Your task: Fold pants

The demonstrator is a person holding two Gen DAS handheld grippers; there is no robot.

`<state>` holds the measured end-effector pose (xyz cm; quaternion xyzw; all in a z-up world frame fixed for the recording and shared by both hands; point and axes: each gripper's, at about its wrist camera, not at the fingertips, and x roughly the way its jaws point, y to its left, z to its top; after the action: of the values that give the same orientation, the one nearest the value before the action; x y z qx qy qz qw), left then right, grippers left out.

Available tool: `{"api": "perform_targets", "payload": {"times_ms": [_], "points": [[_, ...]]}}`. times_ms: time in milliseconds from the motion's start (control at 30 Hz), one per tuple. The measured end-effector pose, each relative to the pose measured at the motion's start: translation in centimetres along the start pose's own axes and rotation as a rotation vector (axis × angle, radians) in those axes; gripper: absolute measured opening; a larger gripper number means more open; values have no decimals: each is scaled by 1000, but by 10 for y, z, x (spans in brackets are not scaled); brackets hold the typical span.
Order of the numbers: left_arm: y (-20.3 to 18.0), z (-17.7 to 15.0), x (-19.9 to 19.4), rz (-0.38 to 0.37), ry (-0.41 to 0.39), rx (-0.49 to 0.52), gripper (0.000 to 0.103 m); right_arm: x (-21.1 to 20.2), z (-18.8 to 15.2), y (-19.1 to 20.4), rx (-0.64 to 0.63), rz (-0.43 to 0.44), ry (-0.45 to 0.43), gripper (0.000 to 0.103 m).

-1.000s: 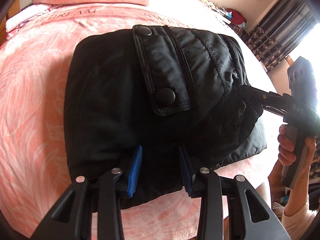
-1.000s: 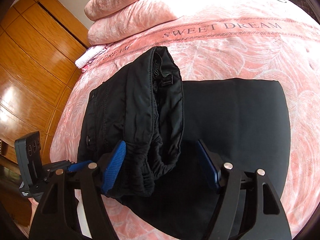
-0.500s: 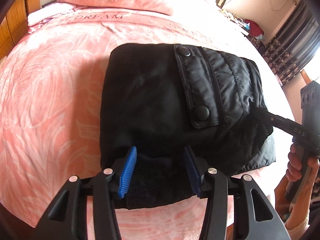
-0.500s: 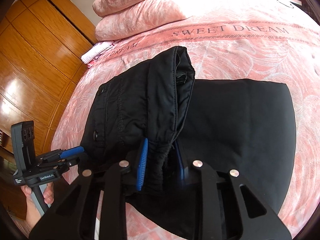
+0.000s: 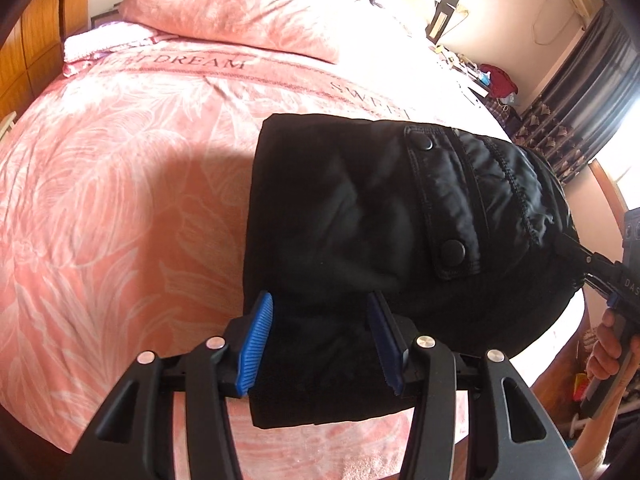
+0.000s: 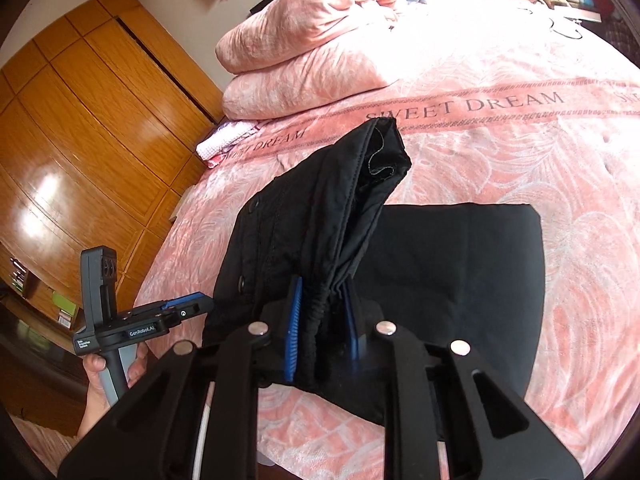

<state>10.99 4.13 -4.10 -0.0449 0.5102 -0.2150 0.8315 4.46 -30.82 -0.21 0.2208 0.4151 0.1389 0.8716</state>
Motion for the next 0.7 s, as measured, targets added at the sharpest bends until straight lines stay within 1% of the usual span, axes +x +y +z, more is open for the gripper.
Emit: {"api": "perform_targets", "payload": {"times_ms": [100, 233, 300, 400, 467, 533, 567, 633, 667, 700], "points": [[-10, 3, 8, 12, 19, 18, 50, -10, -1, -13, 7, -61, 4, 18], [-27, 4, 21, 6, 46, 48, 50, -11, -9, -36, 37, -148, 48, 18], [-36, 2, 27, 34, 50, 76, 50, -6, -16, -48, 54, -185, 83, 19], [-45, 2, 32, 74, 43, 119, 57, 7, -26, -60, 66, -216, 124, 20], [-48, 2, 34, 91, 44, 132, 57, 14, -32, -63, 54, -239, 141, 22], [-47, 4, 33, 90, 46, 130, 57, 18, -34, -64, 41, -254, 152, 25], [-46, 4, 31, 88, 46, 124, 57, 17, -34, -63, 32, -254, 149, 30], [-45, 6, 27, 86, 45, 112, 57, 10, -31, -61, 12, -252, 130, 32], [-45, 8, 26, 84, 42, 106, 57, 6, -27, -61, 9, -255, 114, 36], [-45, 8, 25, 84, 36, 98, 57, 2, -22, -62, 11, -256, 96, 44]]}}
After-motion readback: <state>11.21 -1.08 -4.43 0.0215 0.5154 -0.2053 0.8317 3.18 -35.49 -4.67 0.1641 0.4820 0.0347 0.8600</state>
